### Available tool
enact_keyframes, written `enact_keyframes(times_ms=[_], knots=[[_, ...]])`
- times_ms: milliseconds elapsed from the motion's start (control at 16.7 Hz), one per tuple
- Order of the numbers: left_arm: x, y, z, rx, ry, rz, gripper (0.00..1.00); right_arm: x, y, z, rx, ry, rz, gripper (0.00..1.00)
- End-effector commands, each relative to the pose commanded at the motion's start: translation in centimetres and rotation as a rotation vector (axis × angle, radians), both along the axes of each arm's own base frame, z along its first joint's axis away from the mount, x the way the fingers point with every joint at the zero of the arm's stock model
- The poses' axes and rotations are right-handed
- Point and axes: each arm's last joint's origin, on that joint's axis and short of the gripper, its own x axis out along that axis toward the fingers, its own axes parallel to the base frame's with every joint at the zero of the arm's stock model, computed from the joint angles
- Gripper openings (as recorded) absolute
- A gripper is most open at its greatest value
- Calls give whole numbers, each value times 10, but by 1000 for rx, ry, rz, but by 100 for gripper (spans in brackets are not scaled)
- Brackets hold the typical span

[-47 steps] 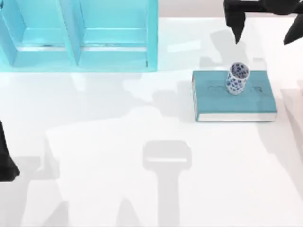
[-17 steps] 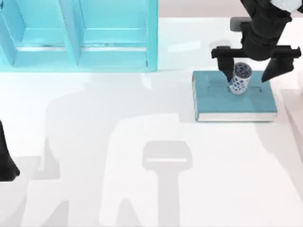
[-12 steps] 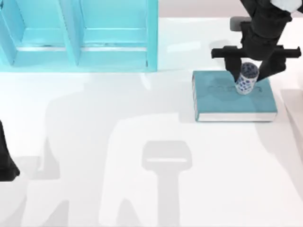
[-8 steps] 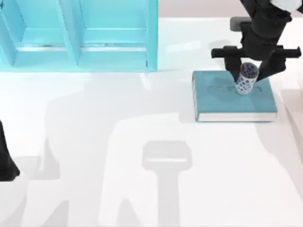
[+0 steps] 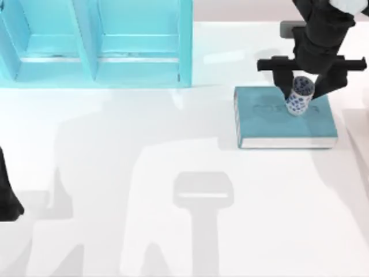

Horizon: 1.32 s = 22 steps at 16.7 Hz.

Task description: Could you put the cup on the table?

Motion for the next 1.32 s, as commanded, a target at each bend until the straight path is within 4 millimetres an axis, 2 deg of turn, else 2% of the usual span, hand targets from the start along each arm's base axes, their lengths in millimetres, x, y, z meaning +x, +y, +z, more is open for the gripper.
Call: enact_keyframes(times_ms=[180, 540, 840, 900, 1020, 1320], knots=[[0, 0, 0, 0, 0, 0, 100, 1, 1, 9, 1, 0, 2, 0], [0, 0, 0, 0, 0, 0, 100, 0, 0, 49, 1, -1, 0, 0], [0, 0, 0, 0, 0, 0, 100, -1, 2, 50, 1, -2, -1, 0], [0, 0, 0, 0, 0, 0, 100, -3, 7, 52, 1, -5, -2, 0], [0, 0, 0, 0, 0, 0, 100, -14, 29, 58, 3, -14, -7, 0], [0, 0, 0, 0, 0, 0, 100, -70, 112, 68, -3, -7, 3, 0]])
